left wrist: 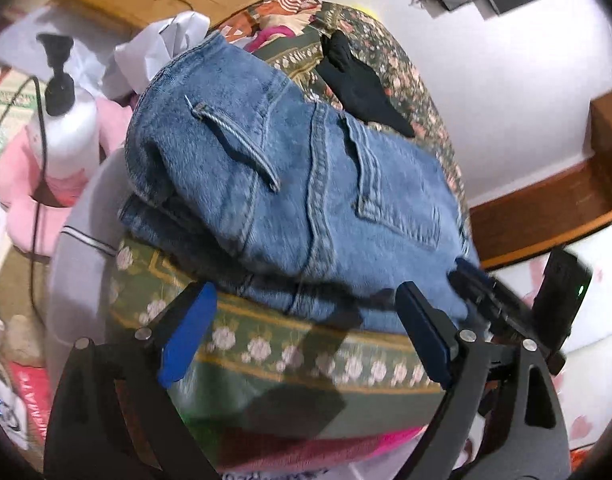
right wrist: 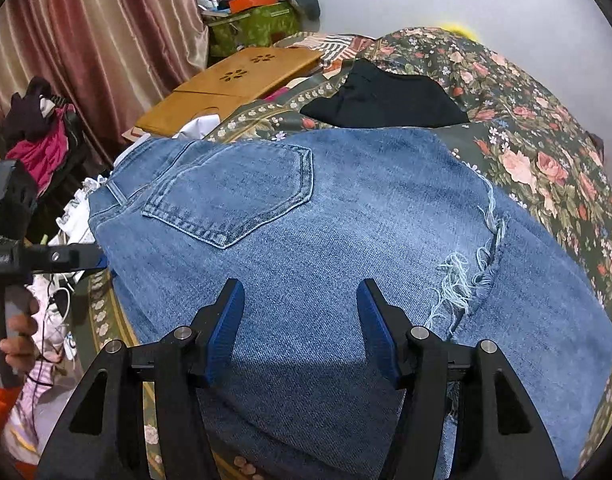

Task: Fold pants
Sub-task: 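Grasp the folded jeans with the left gripper and lift them up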

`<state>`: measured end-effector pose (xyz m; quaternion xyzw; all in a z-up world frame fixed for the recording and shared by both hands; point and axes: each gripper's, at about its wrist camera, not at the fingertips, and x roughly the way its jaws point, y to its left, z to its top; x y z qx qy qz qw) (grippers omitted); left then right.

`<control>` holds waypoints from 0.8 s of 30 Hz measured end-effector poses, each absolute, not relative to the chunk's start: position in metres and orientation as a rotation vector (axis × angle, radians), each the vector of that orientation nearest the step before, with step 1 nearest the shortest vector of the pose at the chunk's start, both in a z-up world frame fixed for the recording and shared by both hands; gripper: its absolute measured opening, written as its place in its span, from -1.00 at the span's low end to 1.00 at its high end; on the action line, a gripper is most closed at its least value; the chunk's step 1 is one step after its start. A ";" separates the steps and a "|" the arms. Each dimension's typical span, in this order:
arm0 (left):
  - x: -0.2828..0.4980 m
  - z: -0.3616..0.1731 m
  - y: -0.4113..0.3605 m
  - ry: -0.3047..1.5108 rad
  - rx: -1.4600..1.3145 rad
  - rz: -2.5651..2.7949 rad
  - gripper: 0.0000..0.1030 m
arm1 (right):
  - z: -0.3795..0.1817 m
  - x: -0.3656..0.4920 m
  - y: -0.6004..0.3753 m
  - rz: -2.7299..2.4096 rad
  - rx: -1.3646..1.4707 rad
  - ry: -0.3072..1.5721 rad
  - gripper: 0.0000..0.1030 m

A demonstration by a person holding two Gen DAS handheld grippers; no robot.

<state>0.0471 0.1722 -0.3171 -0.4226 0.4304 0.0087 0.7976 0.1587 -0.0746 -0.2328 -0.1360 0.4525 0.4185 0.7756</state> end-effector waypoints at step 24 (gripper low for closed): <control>0.100 -0.224 0.155 0.794 -0.545 0.187 -0.46 | -0.207 0.172 -0.131 0.848 -0.096 0.939 0.09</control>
